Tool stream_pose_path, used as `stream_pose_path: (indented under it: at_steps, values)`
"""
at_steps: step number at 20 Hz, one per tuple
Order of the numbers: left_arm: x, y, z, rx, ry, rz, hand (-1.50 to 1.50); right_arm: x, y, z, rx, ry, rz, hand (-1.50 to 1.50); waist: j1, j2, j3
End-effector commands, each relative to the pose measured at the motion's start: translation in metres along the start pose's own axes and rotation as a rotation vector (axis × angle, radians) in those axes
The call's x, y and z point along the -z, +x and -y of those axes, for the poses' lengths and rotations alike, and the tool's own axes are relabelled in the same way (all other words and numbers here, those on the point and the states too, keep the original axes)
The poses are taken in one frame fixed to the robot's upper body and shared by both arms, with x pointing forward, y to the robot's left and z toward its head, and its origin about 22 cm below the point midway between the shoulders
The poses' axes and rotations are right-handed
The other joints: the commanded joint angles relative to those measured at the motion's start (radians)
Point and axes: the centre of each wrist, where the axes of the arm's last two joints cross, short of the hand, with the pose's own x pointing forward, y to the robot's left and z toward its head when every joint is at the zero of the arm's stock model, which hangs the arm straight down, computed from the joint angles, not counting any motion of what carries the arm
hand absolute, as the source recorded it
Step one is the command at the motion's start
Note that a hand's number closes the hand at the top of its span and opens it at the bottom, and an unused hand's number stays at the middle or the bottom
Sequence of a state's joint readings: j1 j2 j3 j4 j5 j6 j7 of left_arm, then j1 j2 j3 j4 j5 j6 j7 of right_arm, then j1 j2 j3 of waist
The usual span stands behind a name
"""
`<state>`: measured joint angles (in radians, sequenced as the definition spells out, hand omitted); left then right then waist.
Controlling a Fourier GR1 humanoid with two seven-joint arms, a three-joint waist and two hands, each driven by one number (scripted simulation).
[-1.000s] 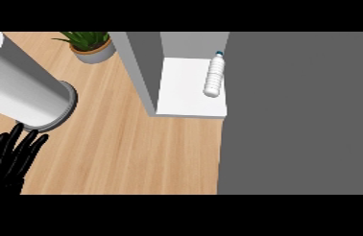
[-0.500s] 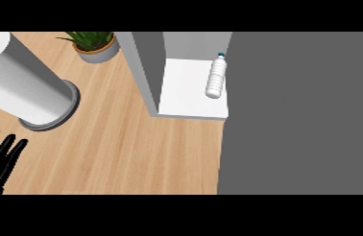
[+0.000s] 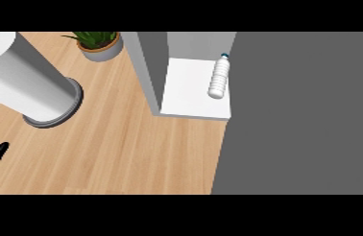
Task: Pick up the bottled water, place it into the cabinet and close the cabinet
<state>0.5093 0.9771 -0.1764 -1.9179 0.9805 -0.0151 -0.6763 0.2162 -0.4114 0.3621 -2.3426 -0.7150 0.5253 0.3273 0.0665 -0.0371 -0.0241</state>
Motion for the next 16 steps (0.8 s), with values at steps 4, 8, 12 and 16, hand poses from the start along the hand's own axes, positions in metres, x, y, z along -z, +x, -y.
stream_pose_path:
  at_steps: [4, 8, 12, 16]
  values:
    - [-0.001, 0.012, -0.015, -0.002, -0.018, 0.025, -1.50, 0.040, 0.027, -0.022, -0.134, -0.003, 0.038, 1.50, 0.024, 0.000, 0.003]
    - [-0.008, 0.015, -0.022, 0.001, -0.027, 0.005, -1.50, 0.067, 0.027, -0.019, -0.101, -0.034, 0.048, 1.50, 0.039, 0.004, 0.004]
    - [-0.004, 0.022, -0.029, 0.003, -0.050, 0.019, -1.50, 0.108, 0.026, -0.024, -0.067, -0.043, 0.026, 1.50, 0.045, 0.018, 0.007]
    - [-0.006, 0.027, -0.036, -0.016, -0.053, 0.035, -1.50, 0.161, 0.020, -0.036, -0.040, 0.065, -0.110, 1.50, 0.065, 0.030, 0.012]
